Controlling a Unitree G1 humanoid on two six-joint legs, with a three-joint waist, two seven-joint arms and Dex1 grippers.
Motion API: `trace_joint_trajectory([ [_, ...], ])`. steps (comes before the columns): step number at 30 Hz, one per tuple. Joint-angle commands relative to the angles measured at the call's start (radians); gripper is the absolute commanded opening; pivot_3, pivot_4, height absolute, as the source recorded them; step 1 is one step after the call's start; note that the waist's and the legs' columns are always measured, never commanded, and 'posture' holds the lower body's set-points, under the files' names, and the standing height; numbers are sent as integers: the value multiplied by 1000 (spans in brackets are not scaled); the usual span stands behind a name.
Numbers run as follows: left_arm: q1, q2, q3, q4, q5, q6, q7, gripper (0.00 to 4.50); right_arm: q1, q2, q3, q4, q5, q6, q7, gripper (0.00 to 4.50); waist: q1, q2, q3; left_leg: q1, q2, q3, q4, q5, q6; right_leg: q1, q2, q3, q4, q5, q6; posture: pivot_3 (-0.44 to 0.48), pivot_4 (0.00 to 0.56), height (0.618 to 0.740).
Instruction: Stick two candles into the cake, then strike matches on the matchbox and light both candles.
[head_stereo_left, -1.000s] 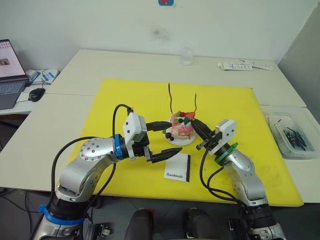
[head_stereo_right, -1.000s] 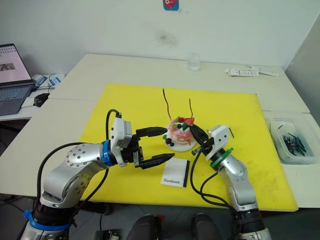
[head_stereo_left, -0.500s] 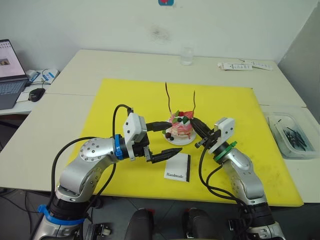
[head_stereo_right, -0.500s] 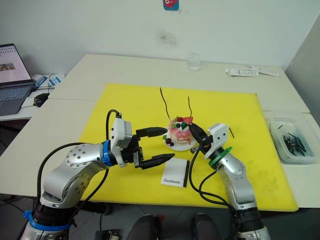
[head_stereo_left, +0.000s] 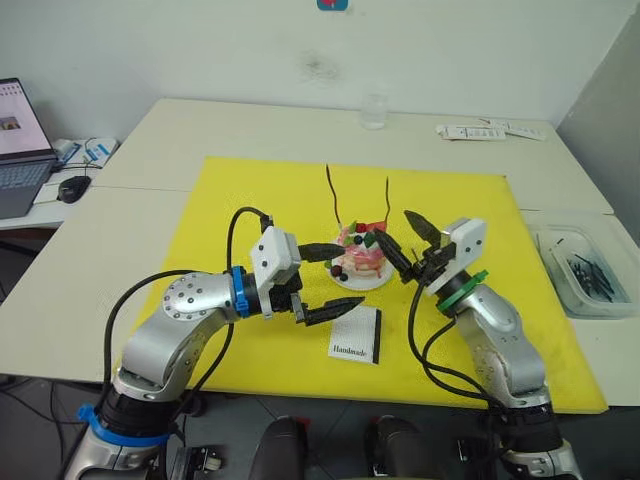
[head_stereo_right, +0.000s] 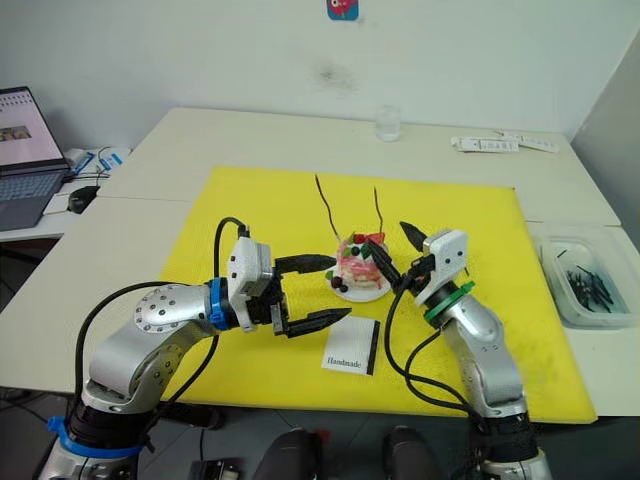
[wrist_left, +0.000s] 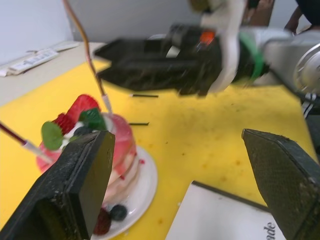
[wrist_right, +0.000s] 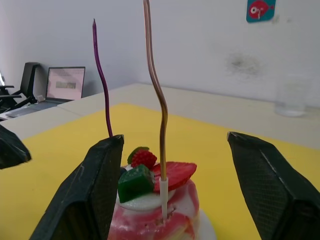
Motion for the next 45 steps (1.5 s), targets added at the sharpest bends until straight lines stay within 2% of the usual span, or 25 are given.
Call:
trace_joint_trajectory([
  [1,2,43,84,-27,-73,112,24,4500,39,-62,-55,-131,62,91,3,3535,0,0,0,0,0,0,0,0,0,0,0,0,0,0,0,0,150,706],
  [6,56,177,236,-15,-284,428,12,4500,138,-184,-117,-251,85,209,-2,3535,-1,0,0,0,1,-1,-1,0,0,-1,0,-1,0,-1,-1,0,150,706],
  [8,79,230,262,8,-336,521,-4,4500,165,-244,-137,-270,62,236,3,3535,-3,0,0,0,1,0,-1,0,0,-1,-1,-1,0,-1,-2,0,150,706],
  [12,45,223,297,54,-508,751,41,4500,204,-370,-138,-268,44,215,99,3535,-1,0,0,0,-1,0,-1,0,0,-1,-5,-1,0,-4,-6,0,150,706],
  [15,-2,173,290,92,-600,909,106,4500,206,-450,-110,-241,22,194,178,2983,2,0,1,0,-2,1,0,0,0,0,-6,-2,0,-4,-6,0,150,706],
  [20,-72,48,259,127,-632,1006,215,4500,184,-544,-26,-201,-7,201,291,1248,2,-2,1,0,-3,2,0,0,1,0,-6,-1,-1,-3,-4,0,150,706],
  [23,-115,-42,258,170,-618,1042,289,4500,161,-551,12,-202,-5,237,311,152,2,-2,1,0,-3,2,0,0,1,0,-5,-1,-1,0,0,0,150,706],
  [24,-123,-64,259,184,-610,1052,311,4500,157,-553,22,-203,-5,248,317,68,2,-2,1,0,-2,1,0,0,1,0,-5,-1,-1,0,0,0,150,706],
  [27,-130,-100,247,210,-590,1066,340,4500,145,-556,57,-196,-18,284,325,68,2,-2,0,0,-2,1,0,0,1,0,-4,-1,-1,0,1,0,150,706],
  [34,-143,-100,244,243,-574,1084,341,4500,108,-557,117,-199,-37,340,336,68,1,-2,0,0,-2,1,0,0,1,0,-4,-1,0,0,0,0,150,706],
  [45,-139,-73,202,232,-690,1103,352,4500,98,-577,165,-208,-53,377,380,68,1,-2,0,0,-2,1,0,0,1,0,-5,-1,-1,-1,0,0,150,706],
])
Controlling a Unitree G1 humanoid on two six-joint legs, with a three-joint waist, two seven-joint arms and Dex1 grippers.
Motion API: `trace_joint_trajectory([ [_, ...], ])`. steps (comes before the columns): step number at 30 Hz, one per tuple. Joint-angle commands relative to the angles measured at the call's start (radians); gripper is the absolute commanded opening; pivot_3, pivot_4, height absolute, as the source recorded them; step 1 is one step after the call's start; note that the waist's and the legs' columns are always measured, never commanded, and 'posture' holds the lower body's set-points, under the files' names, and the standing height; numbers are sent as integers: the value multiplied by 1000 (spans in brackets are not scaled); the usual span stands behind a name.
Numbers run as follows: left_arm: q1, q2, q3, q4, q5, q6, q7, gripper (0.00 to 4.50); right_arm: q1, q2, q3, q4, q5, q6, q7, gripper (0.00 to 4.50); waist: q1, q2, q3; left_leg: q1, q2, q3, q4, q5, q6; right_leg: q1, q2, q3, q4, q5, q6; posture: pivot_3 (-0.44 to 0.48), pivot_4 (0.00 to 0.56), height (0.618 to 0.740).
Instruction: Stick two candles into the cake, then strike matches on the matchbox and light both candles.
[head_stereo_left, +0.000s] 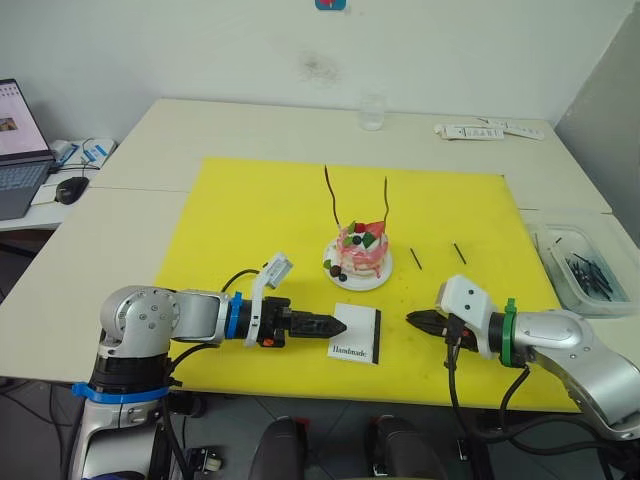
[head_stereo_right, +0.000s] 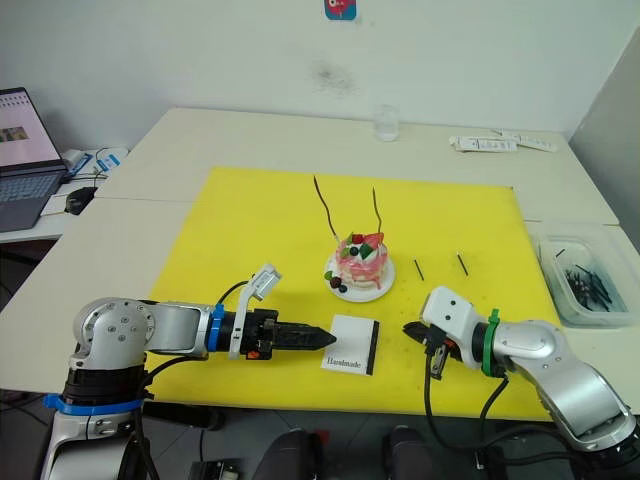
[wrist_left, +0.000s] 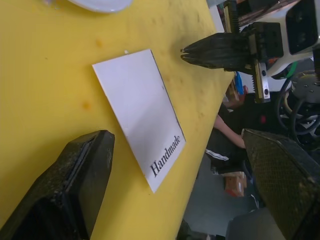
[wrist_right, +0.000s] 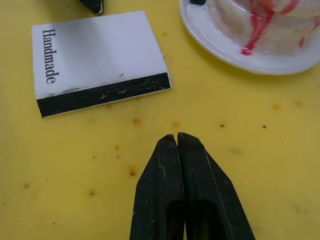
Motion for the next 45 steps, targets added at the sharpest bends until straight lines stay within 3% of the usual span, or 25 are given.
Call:
trace_joint_trajectory([
  [1,4,8,-14,-23,-38,5,17,4500,-21,-10,9,-24,-5,3,17,68,0,0,0,0,0,0,0,0,0,0,0,0,0,0,0,0,150,706],
  [14,36,-34,-69,-14,32,-6,36,4500,-67,-4,107,-19,-36,49,24,68,1,0,0,0,-1,0,0,0,0,0,0,0,0,0,0,0,150,706],
  [28,67,-43,-141,-14,106,-41,-14,4500,-142,77,207,15,-66,60,31,68,2,0,-3,0,-2,0,1,0,0,1,-3,0,0,0,0,0,150,706],
  [45,108,-64,-143,-33,144,-48,-25,4500,-183,151,262,43,-94,30,39,68,4,0,-8,0,-3,0,1,0,0,1,-4,-1,-1,-1,-1,0,150,706],
])
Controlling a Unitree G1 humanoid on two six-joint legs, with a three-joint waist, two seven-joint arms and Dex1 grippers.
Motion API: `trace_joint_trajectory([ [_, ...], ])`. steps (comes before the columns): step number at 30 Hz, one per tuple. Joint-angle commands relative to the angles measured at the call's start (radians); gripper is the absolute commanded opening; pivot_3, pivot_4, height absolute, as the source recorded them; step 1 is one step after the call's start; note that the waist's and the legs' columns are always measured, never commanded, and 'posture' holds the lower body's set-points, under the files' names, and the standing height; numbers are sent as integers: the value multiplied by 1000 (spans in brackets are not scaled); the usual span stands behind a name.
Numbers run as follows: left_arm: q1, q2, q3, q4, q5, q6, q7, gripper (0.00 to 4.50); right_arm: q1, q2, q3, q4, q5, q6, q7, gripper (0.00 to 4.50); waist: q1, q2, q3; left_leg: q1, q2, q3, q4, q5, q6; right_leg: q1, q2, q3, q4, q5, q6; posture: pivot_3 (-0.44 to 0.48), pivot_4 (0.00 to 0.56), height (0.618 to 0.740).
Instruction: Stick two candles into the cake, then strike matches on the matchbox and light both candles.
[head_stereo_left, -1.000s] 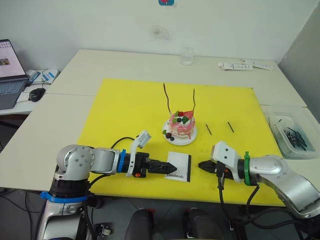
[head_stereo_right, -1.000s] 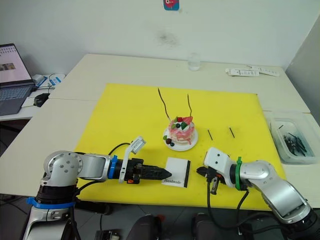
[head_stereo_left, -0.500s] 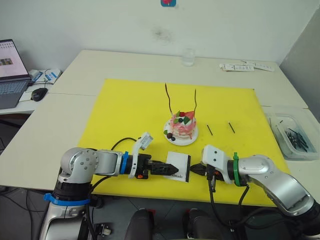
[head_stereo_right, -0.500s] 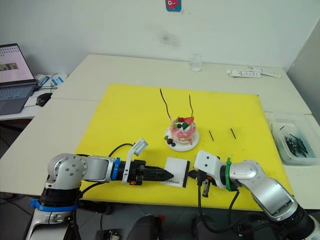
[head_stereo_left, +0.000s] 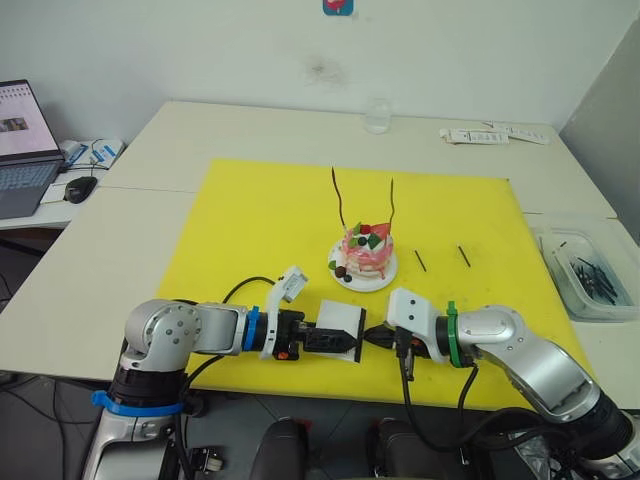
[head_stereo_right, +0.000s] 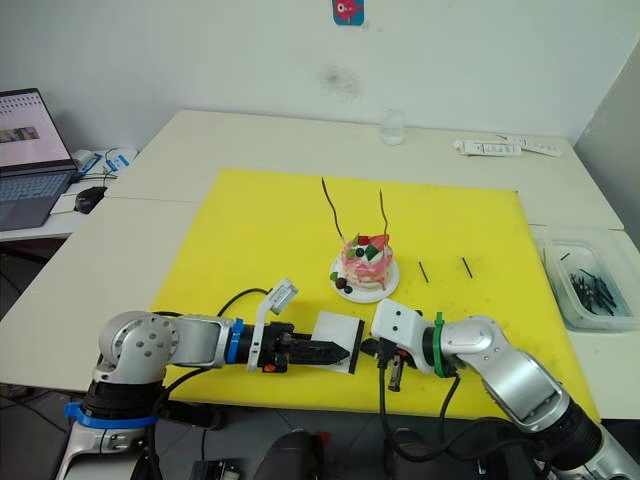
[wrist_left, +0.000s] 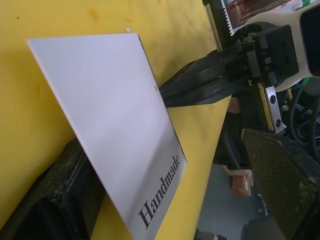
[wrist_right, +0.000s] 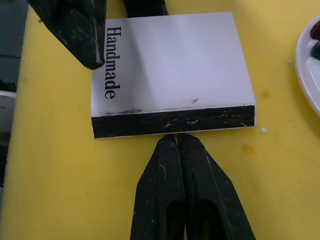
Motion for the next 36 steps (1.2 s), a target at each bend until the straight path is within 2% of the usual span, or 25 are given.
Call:
trace_joint_trajectory([
  [1,43,-12,-59,9,22,27,4,4500,-3,9,8,-16,-5,-22,8,68,0,0,-1,0,0,0,0,0,0,0,0,0,0,0,0,0,150,706],
  [4,48,-10,-61,10,26,23,3,4500,-3,14,13,-12,-11,-28,8,68,0,0,-1,0,0,0,0,0,0,0,0,0,0,0,-1,0,150,706],
  [7,54,-2,-67,13,35,14,2,3953,-4,17,15,-10,-14,-31,9,0,0,0,-1,0,0,0,0,0,0,0,-1,0,0,-2,-3,0,150,706],
  [15,73,20,-112,11,94,-31,-14,1380,-12,31,17,-6,-20,-28,12,0,-2,0,-1,0,1,0,-2,0,0,-1,0,-1,0,-2,-2,0,150,706],
  [20,83,26,-130,15,125,-64,-31,39,-12,42,20,-3,-28,-28,13,0,-1,0,-1,0,1,-1,-2,0,0,0,-1,-1,0,-2,-2,0,150,706],
  [30,85,22,-113,26,132,-77,-36,39,-7,11,2,-5,-40,-45,28,0,-1,0,-1,0,1,0,-1,0,0,0,-1,-1,0,-3,-4,0,150,706],
  [36,90,25,-95,26,130,-64,-33,1694,6,-9,1,-5,-50,-47,19,0,-1,0,-1,0,1,-1,-1,0,0,0,-1,-1,0,-3,-3,0,150,706],
])
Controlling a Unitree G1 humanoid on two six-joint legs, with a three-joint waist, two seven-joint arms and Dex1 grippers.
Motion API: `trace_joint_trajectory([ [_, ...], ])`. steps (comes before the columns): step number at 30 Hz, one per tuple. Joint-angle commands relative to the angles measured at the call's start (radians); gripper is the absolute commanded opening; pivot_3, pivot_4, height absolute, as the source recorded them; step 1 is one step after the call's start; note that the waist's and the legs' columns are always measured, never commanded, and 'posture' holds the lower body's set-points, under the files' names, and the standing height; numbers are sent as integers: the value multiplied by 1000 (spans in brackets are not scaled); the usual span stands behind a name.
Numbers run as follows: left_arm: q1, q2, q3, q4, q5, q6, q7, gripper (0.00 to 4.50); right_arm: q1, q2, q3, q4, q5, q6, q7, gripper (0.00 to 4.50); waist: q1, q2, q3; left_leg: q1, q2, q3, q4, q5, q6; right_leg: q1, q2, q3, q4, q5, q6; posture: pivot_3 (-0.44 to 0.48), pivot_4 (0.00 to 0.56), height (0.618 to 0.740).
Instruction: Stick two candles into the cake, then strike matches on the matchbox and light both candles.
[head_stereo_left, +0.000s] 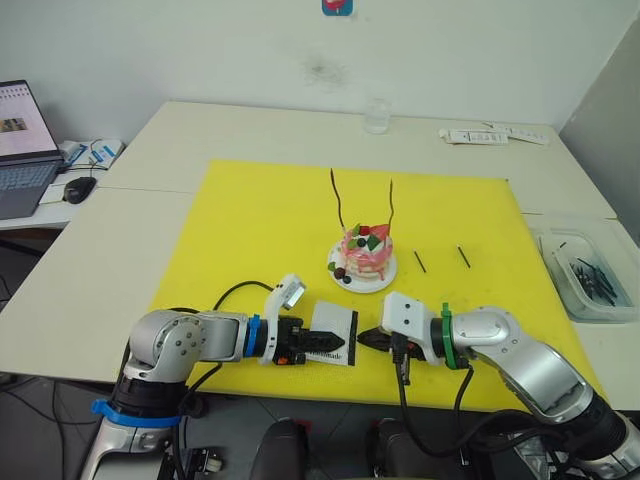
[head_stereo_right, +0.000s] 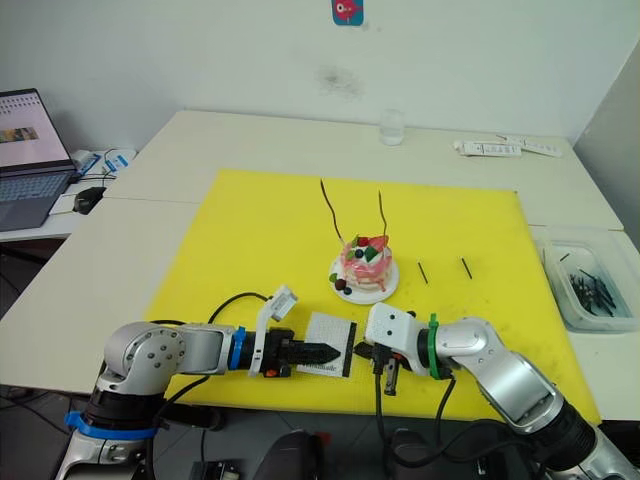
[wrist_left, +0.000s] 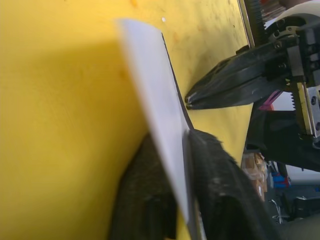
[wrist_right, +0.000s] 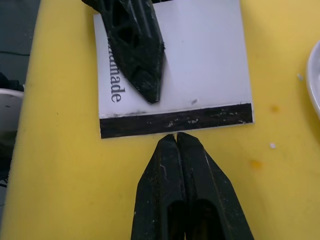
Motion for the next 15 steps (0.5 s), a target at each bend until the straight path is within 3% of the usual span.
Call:
trace_joint_trajectory([
  [1,37,12,-38,29,33,42,26,2024,5,-13,-14,-9,-16,-10,-3,0,0,0,0,0,0,0,0,0,0,0,0,0,0,0,0,0,150,706],
  [3,35,19,-32,37,31,47,24,2568,0,-7,-9,-7,-19,-3,-9,0,0,0,-1,1,0,0,0,0,0,0,0,0,0,0,-1,0,150,706],
  [15,23,28,-22,76,24,56,11,2568,-47,53,33,58,-52,-20,0,0,-2,0,-6,3,2,1,0,0,0,1,0,0,0,0,-2,0,150,706],
])
